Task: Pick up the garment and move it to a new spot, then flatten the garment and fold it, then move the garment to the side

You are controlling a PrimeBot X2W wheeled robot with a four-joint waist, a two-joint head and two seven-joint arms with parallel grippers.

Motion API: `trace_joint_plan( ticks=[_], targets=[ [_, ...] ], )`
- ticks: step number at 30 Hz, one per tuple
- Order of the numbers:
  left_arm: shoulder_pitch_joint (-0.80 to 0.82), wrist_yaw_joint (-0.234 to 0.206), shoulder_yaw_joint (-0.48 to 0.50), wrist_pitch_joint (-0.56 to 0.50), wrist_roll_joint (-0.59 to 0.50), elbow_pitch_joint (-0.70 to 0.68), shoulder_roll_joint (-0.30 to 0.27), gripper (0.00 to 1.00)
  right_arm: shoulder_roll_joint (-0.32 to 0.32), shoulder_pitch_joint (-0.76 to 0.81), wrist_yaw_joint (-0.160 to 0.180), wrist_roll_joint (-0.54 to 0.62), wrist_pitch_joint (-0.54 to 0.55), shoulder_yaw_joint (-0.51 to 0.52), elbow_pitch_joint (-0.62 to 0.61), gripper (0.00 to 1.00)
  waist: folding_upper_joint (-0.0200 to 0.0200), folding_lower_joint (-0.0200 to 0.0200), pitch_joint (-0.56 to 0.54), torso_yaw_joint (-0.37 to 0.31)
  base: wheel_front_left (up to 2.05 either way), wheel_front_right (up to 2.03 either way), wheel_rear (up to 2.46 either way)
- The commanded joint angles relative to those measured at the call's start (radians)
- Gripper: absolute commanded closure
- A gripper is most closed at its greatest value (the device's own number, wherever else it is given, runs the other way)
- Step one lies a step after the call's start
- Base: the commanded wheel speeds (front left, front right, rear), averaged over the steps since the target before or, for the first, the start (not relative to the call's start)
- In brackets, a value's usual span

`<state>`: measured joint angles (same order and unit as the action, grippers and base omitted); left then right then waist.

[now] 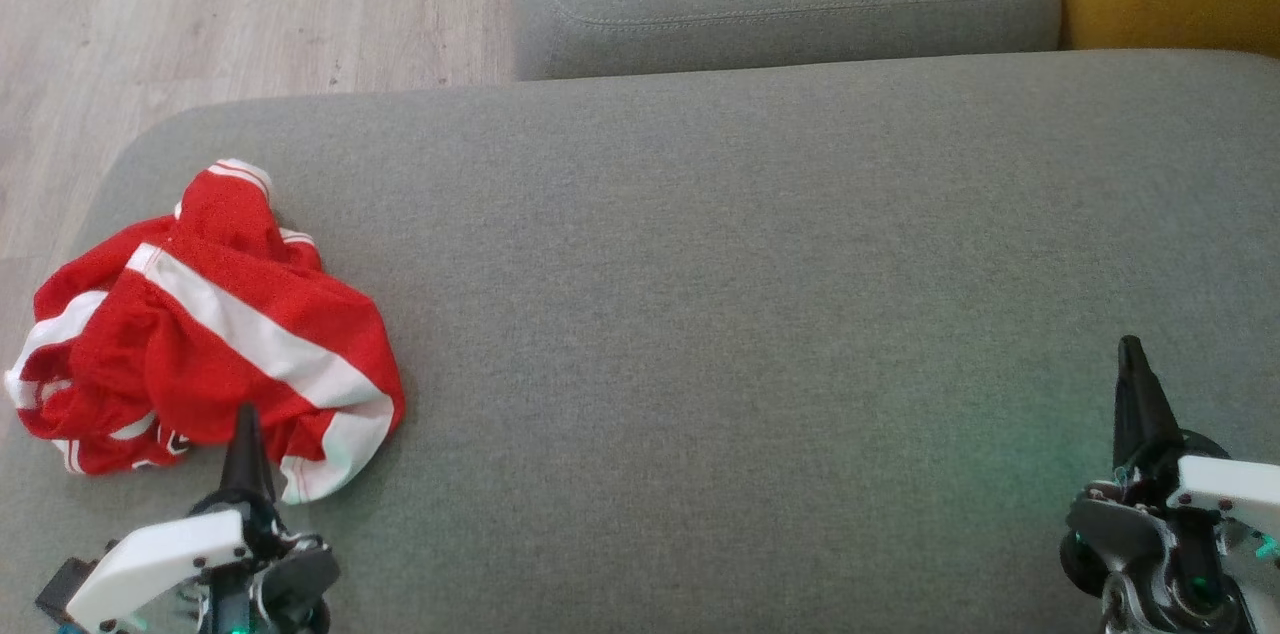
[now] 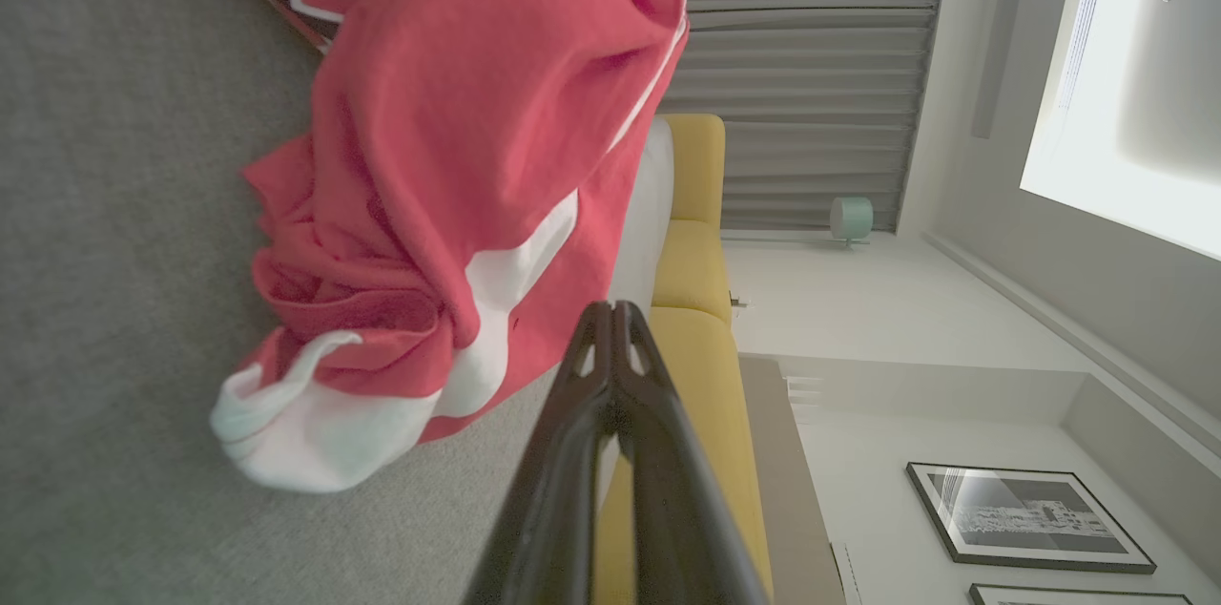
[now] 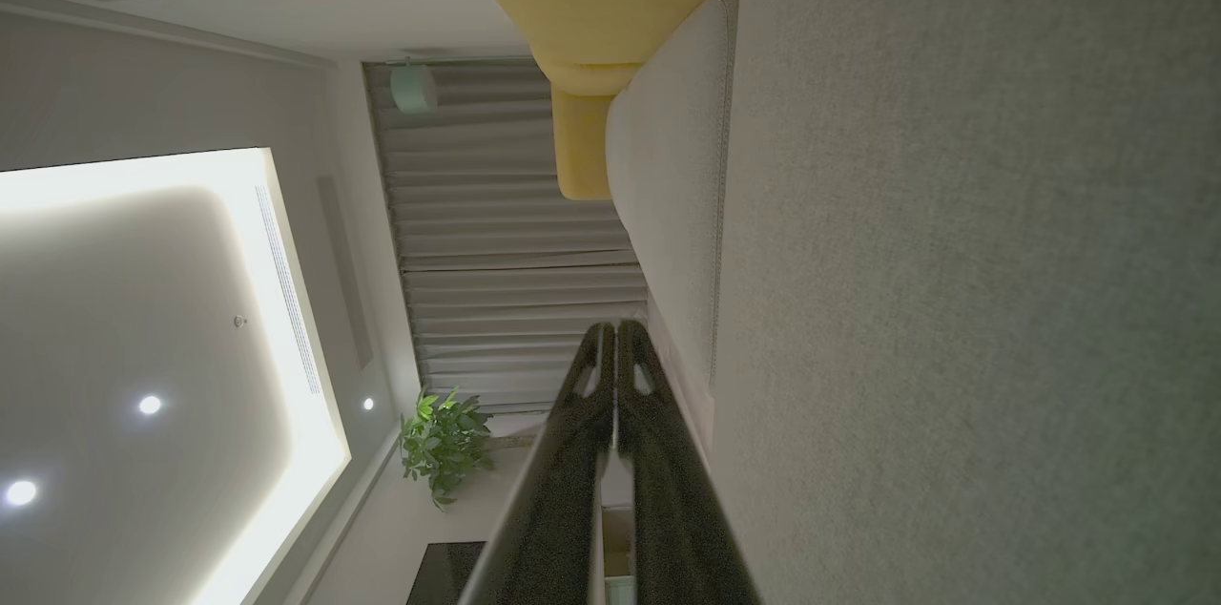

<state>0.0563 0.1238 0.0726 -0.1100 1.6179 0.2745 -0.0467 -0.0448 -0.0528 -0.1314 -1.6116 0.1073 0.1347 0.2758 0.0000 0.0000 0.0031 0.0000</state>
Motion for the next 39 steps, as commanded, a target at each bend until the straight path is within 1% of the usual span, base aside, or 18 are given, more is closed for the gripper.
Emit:
trace_joint_plan(
  ticks=[1,39],
  targets=[
    [0.052,0.007,0.041,-0.003,-0.009,-0.030,-0.004,1.00,-0.005,-0.055,0.001,0.003,0.006,-0.021,-0.031,1.00,0.0000,0.0000,0.000,0.000,0.00,0.00,0.00],
    [0.052,0.007,0.041,-0.003,-0.009,-0.030,-0.004,1.00,-0.005,-0.055,0.001,0.003,0.006,-0.021,-0.031,1.00,0.0000,0.0000,0.000,0.000,0.00,0.00,0.00]
  ],
)
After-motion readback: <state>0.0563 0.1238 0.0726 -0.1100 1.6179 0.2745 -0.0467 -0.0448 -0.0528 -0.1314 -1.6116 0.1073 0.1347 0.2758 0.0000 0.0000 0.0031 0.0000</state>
